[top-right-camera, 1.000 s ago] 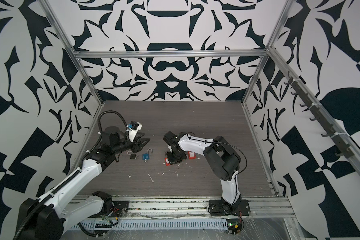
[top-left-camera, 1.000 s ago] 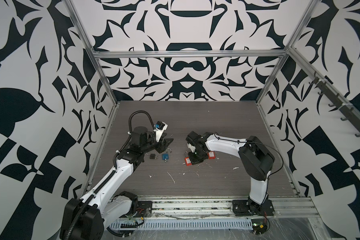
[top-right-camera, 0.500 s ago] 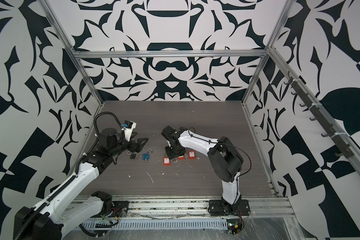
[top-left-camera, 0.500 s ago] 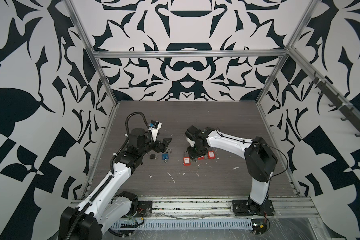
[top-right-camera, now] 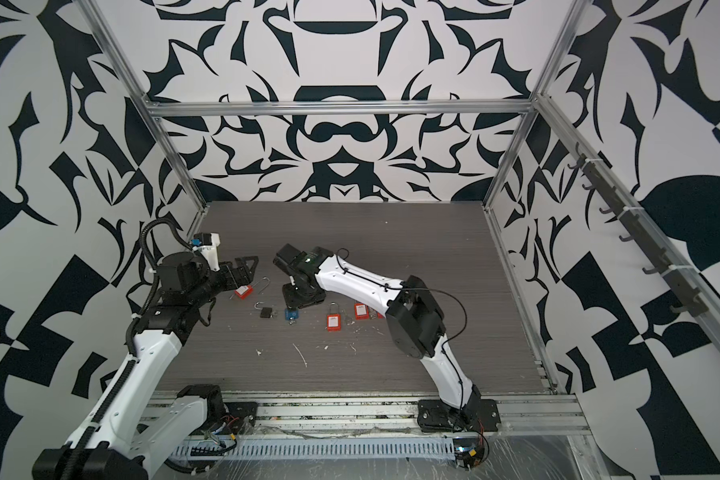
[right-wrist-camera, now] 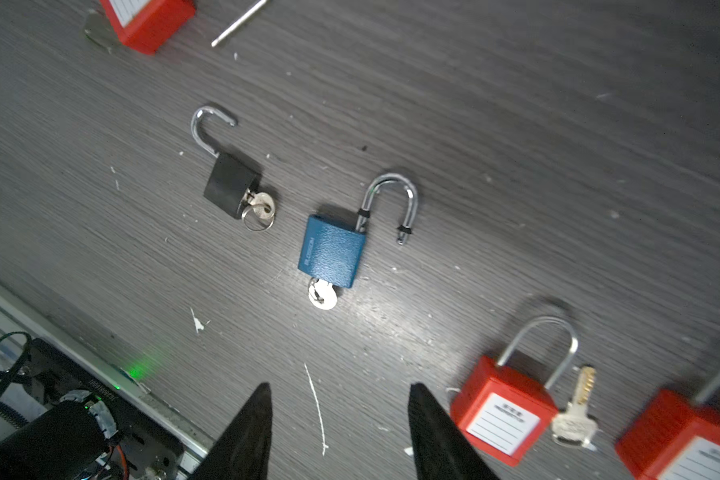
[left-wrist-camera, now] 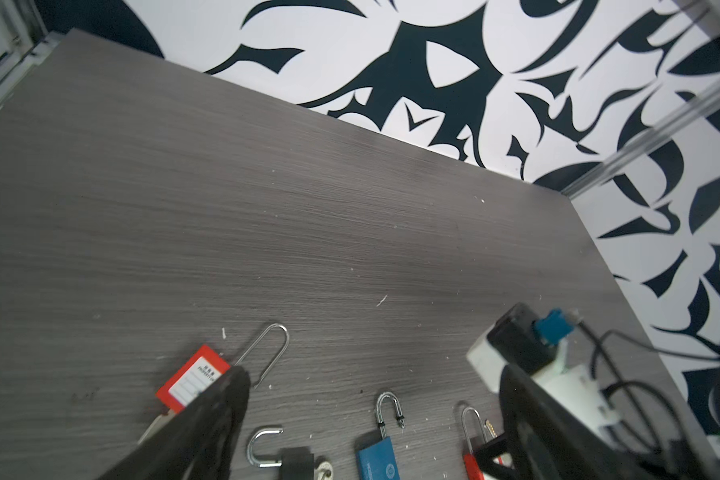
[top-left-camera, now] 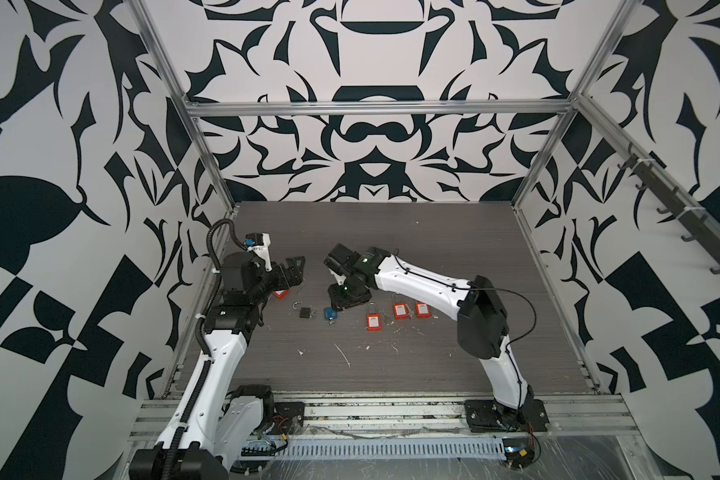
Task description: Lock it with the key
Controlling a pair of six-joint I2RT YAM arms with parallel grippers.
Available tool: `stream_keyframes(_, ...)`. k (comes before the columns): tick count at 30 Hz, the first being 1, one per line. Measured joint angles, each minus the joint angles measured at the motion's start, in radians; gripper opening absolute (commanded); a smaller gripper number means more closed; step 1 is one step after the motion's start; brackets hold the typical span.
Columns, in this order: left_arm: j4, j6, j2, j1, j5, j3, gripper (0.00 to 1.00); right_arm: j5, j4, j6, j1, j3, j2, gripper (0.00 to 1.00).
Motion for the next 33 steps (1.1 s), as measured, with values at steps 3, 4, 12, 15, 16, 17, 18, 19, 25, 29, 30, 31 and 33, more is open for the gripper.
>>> stream_keyframes(3,-0.02,-0.027,0.014,0.018,0.037,0.003,0.96,-0.015,-0.014,0.015,0.006,0.073,0.089,0.61)
stream_keyframes(4,-0.023,-0.032,0.018,0.019,0.053,0.003,0.95,-0.019,-0.02,0.019,0.006,0.092,0.114,0.62)
stream_keyframes(12,-0.01,-0.074,0.042,0.02,0.167,0.004,0.93,-0.018,-0.113,0.038,0.006,0.288,0.282,0.57)
stream_keyframes(15,-0.009,-0.08,0.049,0.021,0.195,0.004,0.93,-0.016,-0.151,0.042,0.005,0.36,0.322,0.44)
stream_keyframes(16,-0.009,-0.082,0.051,0.021,0.201,0.004,0.93,-0.017,-0.162,0.044,0.005,0.384,0.335,0.4)
stream_keyframes(17,-0.009,-0.084,0.051,0.021,0.206,0.004,0.93,-0.016,-0.169,0.049,0.004,0.401,0.347,0.38)
stream_keyframes(18,-0.009,-0.084,0.052,0.021,0.211,0.004,0.93,-0.014,-0.182,0.049,0.004,0.418,0.359,0.36)
stream_keyframes(19,-0.009,-0.084,0.052,0.021,0.216,0.004,0.93,-0.012,-0.196,0.052,0.004,0.435,0.37,0.34)
stream_keyframes(25,-0.008,-0.087,0.053,0.021,0.226,0.004,0.93,0.0,-0.264,0.059,0.004,0.529,0.415,0.29)
stream_keyframes(29,-0.006,-0.092,0.056,0.021,0.228,0.004,0.93,0.005,-0.286,0.06,0.004,0.538,0.419,0.29)
stream_keyframes(30,-0.006,-0.093,0.056,0.021,0.229,0.004,0.93,0.005,-0.288,0.06,0.004,0.538,0.419,0.3)
stream_keyframes(31,-0.006,-0.095,0.057,0.021,0.23,0.004,0.93,0.005,-0.288,0.06,0.004,0.538,0.419,0.31)
stream_keyframes(33,-0.006,-0.095,0.057,0.021,0.231,0.004,0.93,0.005,-0.288,0.056,0.005,0.538,0.419,0.34)
